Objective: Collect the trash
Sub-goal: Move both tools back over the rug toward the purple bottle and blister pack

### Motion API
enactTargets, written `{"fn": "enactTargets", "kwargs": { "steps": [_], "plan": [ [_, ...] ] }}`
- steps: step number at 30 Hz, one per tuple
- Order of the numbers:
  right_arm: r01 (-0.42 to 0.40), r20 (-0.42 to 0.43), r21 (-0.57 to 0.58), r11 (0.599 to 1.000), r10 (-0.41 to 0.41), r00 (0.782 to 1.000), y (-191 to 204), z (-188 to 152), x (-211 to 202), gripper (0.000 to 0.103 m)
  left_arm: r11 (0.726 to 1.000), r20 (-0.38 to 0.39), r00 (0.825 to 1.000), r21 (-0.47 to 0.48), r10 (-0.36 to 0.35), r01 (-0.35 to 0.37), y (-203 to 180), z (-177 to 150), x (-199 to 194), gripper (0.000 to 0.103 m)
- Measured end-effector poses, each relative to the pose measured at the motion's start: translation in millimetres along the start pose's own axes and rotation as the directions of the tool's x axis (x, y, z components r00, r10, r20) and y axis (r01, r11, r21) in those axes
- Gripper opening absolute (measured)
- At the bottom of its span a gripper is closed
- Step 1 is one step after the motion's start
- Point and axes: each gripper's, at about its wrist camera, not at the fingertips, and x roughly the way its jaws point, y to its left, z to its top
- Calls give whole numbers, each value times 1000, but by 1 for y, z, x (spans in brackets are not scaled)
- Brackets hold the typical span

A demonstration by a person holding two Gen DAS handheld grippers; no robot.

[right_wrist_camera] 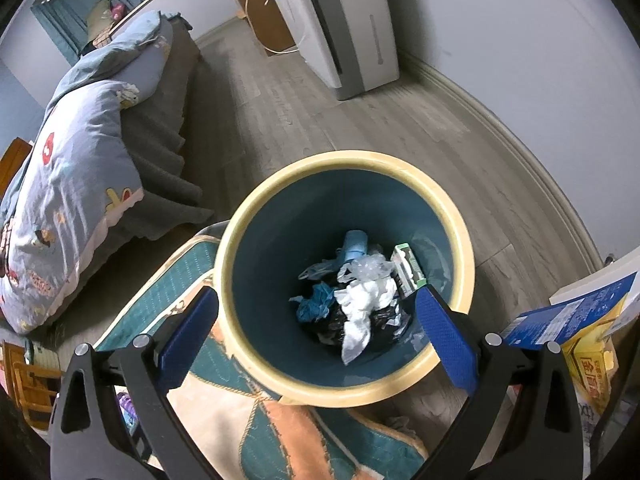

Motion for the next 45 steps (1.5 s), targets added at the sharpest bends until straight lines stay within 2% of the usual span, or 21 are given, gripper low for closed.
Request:
{"fn": "enactTargets", "kwargs": {
  "steps": [13,31,37,45],
  "plan": [
    [-31,-4,-72,997,31,1000,49,-16,-7,97,995,3,995,-42,95,-95,61,-35,-45,94],
    [-56,-56,-234,971,44,997,144,-56,15,97,977,-19,987,-136,161,-162,143,-79,-81,95],
    [-64,-85,-350,934,36,996,186,-81,27,97,964,-56,981,-178,188,-195,174,-100,-85,95],
    [-110,-147,-527,843,37,988,239,-126,46,97,940,-114,968,-235,225,-246,211,-128,-87,95]
  ]
}}
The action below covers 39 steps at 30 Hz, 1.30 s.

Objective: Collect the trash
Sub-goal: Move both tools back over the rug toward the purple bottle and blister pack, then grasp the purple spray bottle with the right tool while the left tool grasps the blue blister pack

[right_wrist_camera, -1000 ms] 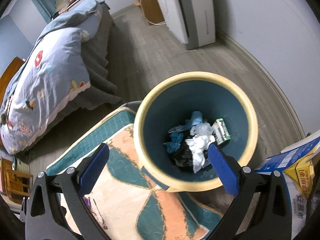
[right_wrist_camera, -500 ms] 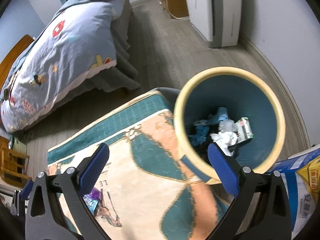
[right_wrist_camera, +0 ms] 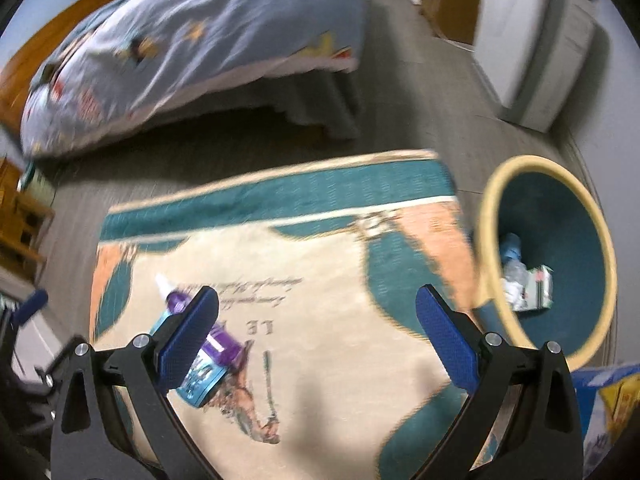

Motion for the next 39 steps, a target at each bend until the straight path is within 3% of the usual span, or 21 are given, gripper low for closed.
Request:
{"fn": "enactTargets", "kwargs": {
  "steps": [8,18,24,28,33,39],
  "plan": [
    [-23,-76,-189,982,8,997,61,-13,33,97,999,-22,999,-29,33,-34,27,-8,8,95],
    [-52,-152,-273,961,11,988,93,-19,67,94,995,-47,998,-79,52,-56,54,-12,15,95],
    [-74,-216,-318,945,4,976,117,-25,91,68,994,-56,997,-91,53,-58,64,-15,18,95],
    [-44,-237,-346,937,-42,971,127,-29,103,65,992,-67,996,-111,52,-59,72,-16,20,95],
    [-29,-256,-281,959,-45,966,119,-26,108,38,990,-72,997,-131,36,-45,74,-15,21,95],
    [7,-281,-153,988,-51,958,83,-21,105,37,995,-104,995,-94,8,-18,50,-17,29,95]
  ]
}}
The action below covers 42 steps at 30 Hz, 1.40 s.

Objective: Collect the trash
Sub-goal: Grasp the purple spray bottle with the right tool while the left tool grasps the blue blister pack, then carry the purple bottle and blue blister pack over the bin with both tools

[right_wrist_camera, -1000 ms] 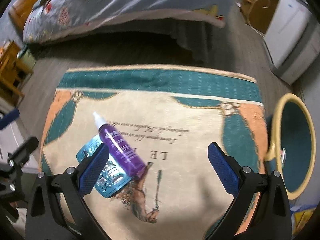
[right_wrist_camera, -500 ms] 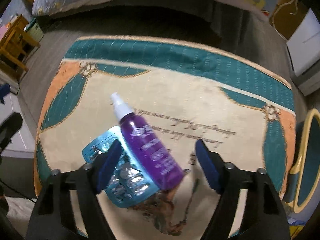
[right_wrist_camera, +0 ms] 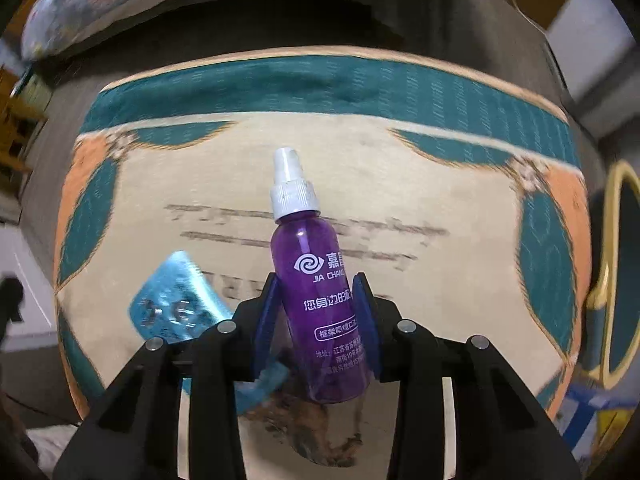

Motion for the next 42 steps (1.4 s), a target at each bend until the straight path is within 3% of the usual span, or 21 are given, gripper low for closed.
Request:
{"fn": "enactTargets", "kwargs": {
  "steps": [5,15,17,22,25,28,31,35,39,42],
  "plan": [
    [4,-12,83,997,-3,1000,-30,-4,-5,37,1000,-55,998,6,-20,20,-29,-7,12,95],
    [-27,60,140,990,19,998,-95,-18,-36,34,988,-135,990,-154,-28,7,-88,-23,42,95],
    [-35,69,144,989,25,997,-108,-25,-39,34,979,-145,989,-205,-25,-5,-93,-26,47,95],
    [-44,81,133,990,33,996,-116,-28,-49,33,921,-178,984,-383,7,-76,-96,-31,62,97],
    [-62,102,130,990,49,994,-123,-32,-58,32,900,-222,975,-424,8,-104,-98,-33,73,98],
    [-56,112,121,991,43,993,-135,-36,-64,32,920,-226,974,-376,30,-115,-111,-26,79,98],
    [-67,118,132,989,52,992,-144,-37,-67,32,955,-236,967,-254,90,-151,-130,-22,85,97],
    [-65,134,142,988,46,990,-160,-40,-75,32,989,-174,978,-74,111,-126,-155,-11,83,76],
    [-77,145,167,983,53,988,-168,-40,-77,32,1000,-171,985,3,-7,8,-178,-7,82,72],
    [-83,155,180,980,55,986,-175,-41,-79,32,995,-164,985,82,-50,64,-196,-7,77,71]
  ]
}}
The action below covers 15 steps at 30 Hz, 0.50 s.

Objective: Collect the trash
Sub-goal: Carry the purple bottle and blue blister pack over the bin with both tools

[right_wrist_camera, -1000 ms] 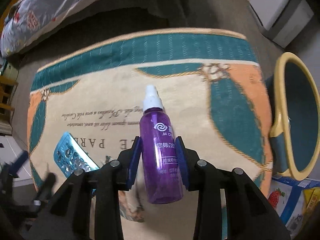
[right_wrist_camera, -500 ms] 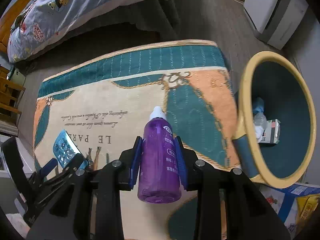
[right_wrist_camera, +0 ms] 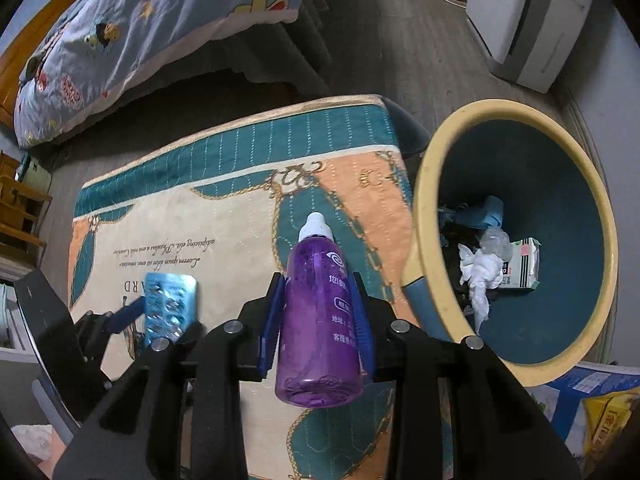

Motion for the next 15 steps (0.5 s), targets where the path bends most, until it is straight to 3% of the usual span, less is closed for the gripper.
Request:
{"fn": "enactTargets", "kwargs": {
  "steps": [3,7,15],
  "plan": [
    [-3,13,15,1000,3,1000,-7,1,-5,32,997,37,999,70,-39,36,-18,6,-12,71],
    [-18,35,48,999,17,999,-18,2,-14,32,993,87,993,87,-81,74,-23,15,-32,71],
    [-50,112,86,995,40,993,-36,10,-42,32,987,186,978,152,-89,61,-34,33,-65,71]
  ]
}}
